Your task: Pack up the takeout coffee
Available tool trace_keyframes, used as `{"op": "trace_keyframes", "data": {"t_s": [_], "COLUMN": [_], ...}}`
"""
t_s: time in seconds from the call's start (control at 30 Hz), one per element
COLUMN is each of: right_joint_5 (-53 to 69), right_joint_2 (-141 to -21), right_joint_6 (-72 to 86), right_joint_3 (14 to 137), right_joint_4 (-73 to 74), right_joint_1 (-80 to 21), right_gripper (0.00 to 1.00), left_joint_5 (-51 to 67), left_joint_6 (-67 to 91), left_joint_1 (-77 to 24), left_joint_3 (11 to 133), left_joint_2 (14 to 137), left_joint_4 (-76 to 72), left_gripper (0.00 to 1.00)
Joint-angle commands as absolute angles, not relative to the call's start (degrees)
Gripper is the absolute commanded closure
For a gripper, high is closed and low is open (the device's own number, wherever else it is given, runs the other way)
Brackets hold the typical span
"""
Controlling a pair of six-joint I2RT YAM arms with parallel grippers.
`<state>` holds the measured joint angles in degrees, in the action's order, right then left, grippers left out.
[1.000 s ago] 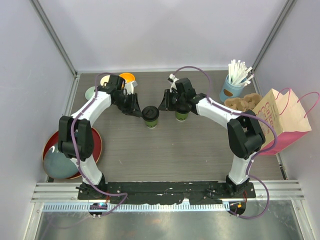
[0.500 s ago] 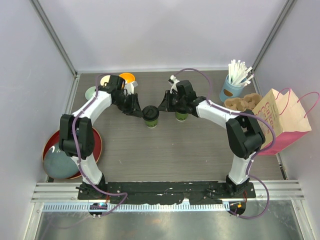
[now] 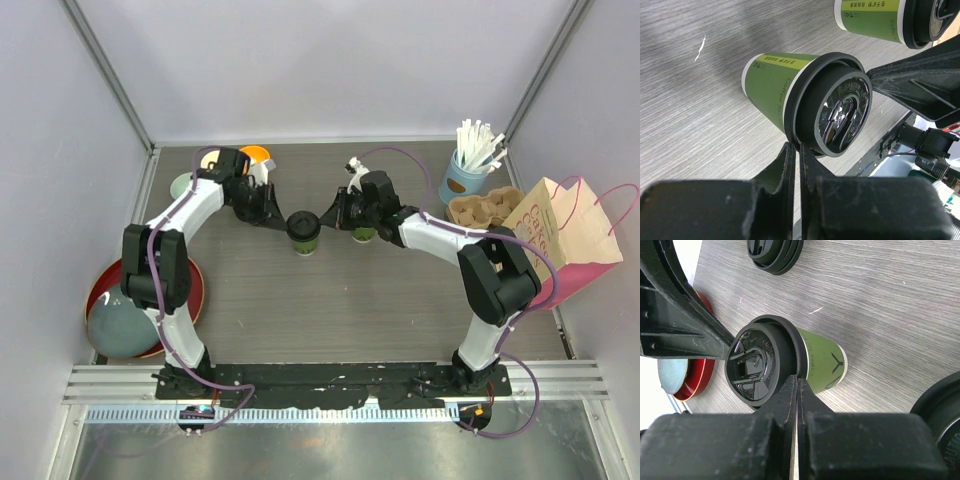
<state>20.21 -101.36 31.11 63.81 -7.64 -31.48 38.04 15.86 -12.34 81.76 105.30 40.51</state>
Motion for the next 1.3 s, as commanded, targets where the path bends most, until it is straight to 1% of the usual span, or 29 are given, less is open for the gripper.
{"op": "trace_keyframes", "data": {"t_s": [0.0,0.13,0.37,0.6,0.87,1.1,1.23,1.27], "right_joint_5": [20.0,19.3,16.7,15.5,13.7,13.4,14.0,14.3], "right_joint_2": [-103.8,-104.0,-102.6,-101.9,-102.0,-101.1,-99.1,-99.0], "right_joint_6": [30.2,31.2,32.5,31.9,30.5,29.5,28.7,28.5], "right_joint_3": [61.2,60.6,55.2,58.9,62.4,63.6,63.8,64.3], "right_joint_4": [2.7,3.0,1.2,1.1,0.4,1.1,1.5,1.7], "right_joint_1": [-33.4,-33.8,-35.0,-35.4,-35.4,-35.4,-35.4,-35.3], "right_gripper": [0.99,0.99,0.99,0.99,0.99,0.99,0.99,0.99], "left_joint_5": [28.0,27.5,27.0,26.9,27.2,26.7,26.5,26.3], "left_joint_6": [12.7,12.8,12.3,12.7,11.2,10.2,9.1,8.7], "left_joint_1": [-13.3,-13.4,-13.2,-14.1,-14.6,-14.6,-14.7,-14.6], "left_joint_3": [81.6,81.2,81.9,88.1,88.7,89.3,89.4,89.5], "left_joint_2": [111.3,113.1,115.3,115.4,115.8,113.2,110.9,110.6], "left_joint_4": [39.2,39.7,40.5,39.4,38.1,38.1,38.1,38.0], "left_gripper": [0.98,1.0,1.0,1.0,1.0,1.0,0.98,0.97]}}
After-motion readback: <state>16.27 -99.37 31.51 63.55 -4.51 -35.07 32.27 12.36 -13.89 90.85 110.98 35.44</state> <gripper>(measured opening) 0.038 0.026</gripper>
